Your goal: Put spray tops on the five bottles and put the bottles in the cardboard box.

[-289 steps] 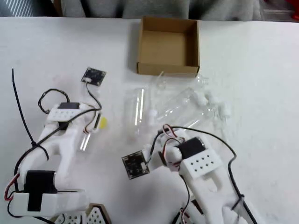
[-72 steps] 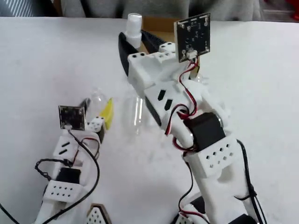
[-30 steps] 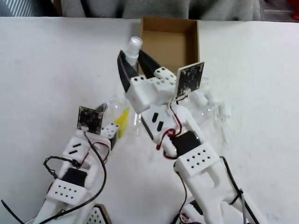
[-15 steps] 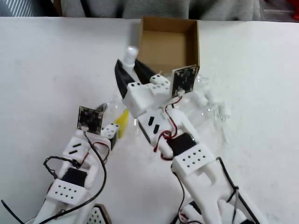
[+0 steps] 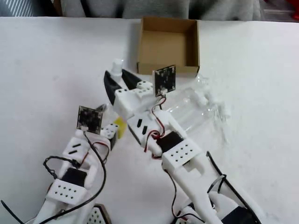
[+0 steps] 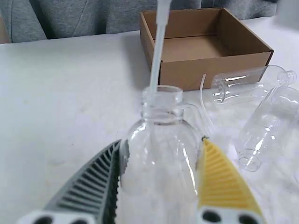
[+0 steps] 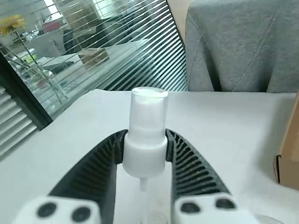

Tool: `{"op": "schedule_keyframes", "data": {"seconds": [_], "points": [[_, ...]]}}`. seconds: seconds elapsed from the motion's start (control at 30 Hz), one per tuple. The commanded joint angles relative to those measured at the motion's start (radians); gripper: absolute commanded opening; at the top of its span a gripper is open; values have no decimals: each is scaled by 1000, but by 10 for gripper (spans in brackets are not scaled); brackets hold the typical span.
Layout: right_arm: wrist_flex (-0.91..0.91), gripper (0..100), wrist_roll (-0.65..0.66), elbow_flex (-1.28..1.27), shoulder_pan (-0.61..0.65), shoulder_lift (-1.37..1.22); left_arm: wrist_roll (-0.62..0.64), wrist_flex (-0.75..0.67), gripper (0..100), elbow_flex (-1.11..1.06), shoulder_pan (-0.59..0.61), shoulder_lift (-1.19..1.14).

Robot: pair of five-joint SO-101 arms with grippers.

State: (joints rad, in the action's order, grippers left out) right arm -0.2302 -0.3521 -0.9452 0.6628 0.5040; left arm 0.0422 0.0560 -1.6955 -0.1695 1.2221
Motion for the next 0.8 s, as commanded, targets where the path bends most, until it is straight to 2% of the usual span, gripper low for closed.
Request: {"op": "schedule_keyframes", "data": {"seconds": [0.0,0.77], "points": [[62,17,-3,8,25,15,-11,5,49,2,1,22],[114,22,15,-78,74,5,-11,5,49,2,8,24]]}}
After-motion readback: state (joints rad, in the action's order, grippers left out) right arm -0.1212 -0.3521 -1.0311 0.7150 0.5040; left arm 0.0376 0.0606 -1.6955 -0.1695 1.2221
